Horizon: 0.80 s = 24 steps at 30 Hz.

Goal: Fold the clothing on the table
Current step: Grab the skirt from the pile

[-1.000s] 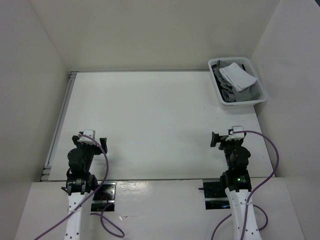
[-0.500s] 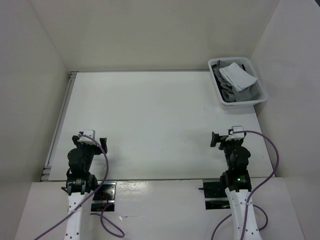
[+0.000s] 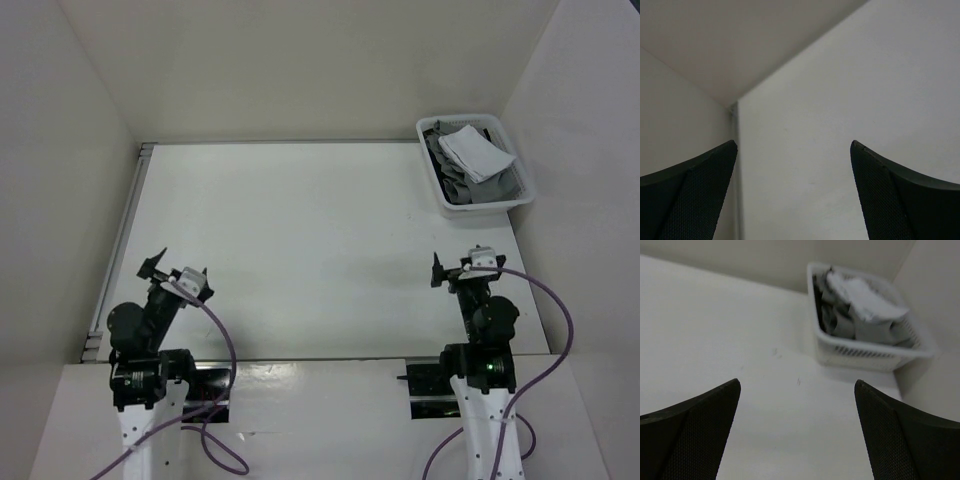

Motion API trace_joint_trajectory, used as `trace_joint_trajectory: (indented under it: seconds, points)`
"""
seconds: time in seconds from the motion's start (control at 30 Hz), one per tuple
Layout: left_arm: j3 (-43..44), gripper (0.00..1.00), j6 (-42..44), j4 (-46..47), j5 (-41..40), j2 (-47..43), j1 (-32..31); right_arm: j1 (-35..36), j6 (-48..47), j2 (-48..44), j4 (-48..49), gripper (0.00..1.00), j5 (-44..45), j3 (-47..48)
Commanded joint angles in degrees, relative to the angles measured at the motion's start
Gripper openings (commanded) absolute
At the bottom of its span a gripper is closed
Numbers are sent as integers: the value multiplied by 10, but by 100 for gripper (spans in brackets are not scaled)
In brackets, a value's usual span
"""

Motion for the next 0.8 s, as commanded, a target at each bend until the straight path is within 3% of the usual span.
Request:
trace_joint_trajectory:
  seconds: [0.0,0.07,0.13,0.2,0.23,0.27,0.37,0.47,0.57,0.7,0.77]
  points:
    - [81,100,101,-10,22,-82,3,-4,-110,-48,11,99,-35,107]
    - [130,100,61,35,-49,-82,3,-9,-150,-48,3,99,-39,164]
    - [173,100,-48,99,-170,-82,3,-9,-123,-48,38,99,18,217]
    - [204,100,-113,116,-224,-82,3,-15,-118,-48,56,99,69,251]
    - [241,100,-134,103,-238,-76,3,-27,-127,-34,30,99,54,312]
    - [260,100,-135,102,-238,-76,3,-27,-127,-34,29,99,54,313]
    - [323,100,-129,38,-179,-48,3,-75,-39,40,-50,99,40,416]
    - [391,100,-198,-16,-215,22,3,-146,31,145,-134,99,15,502]
    - [438,100,-231,-70,-228,113,3,-204,53,223,-181,99,-96,551]
    - [481,100,-269,-142,-230,251,3,-333,100,314,-188,99,-291,598]
    - [504,100,-294,-175,-230,352,3,-356,127,395,-196,99,-333,617]
